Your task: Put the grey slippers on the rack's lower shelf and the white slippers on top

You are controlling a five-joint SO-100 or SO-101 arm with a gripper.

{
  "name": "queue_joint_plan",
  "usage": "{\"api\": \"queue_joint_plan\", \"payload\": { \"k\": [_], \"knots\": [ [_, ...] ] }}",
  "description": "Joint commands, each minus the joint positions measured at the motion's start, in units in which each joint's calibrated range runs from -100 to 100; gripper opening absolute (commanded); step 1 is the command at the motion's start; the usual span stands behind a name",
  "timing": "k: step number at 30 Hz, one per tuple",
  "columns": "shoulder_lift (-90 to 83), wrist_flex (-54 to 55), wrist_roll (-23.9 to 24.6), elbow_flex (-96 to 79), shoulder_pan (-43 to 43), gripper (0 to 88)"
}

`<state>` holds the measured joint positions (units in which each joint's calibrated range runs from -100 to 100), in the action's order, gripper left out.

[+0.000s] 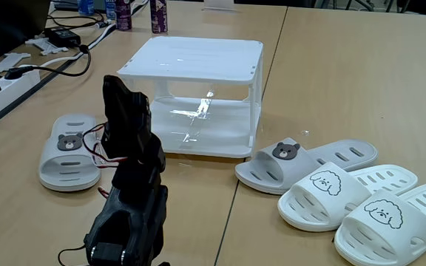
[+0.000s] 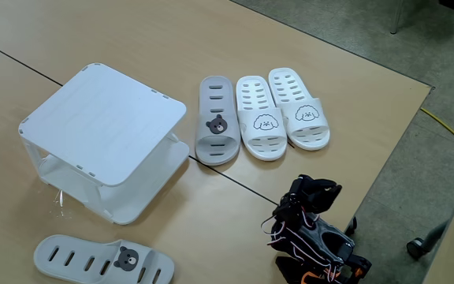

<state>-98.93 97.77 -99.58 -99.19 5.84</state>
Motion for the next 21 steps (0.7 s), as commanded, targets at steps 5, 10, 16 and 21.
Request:
{"api": "queue_joint_plan", "payload": {
  "k": [5, 10, 16, 21],
  "knots": [
    [29.81, -8.9, -0.42, -0.81, 0.33, 0.8],
    [61.53, -8.9, -0.42, 0.36, 0.33, 0.7],
    [92.32, -8.9, -0.42, 0.09, 3.29, 0.8],
    [105.03, -8.9, -0.42, 0.18, 14.55, 0.8]
  ]
}}
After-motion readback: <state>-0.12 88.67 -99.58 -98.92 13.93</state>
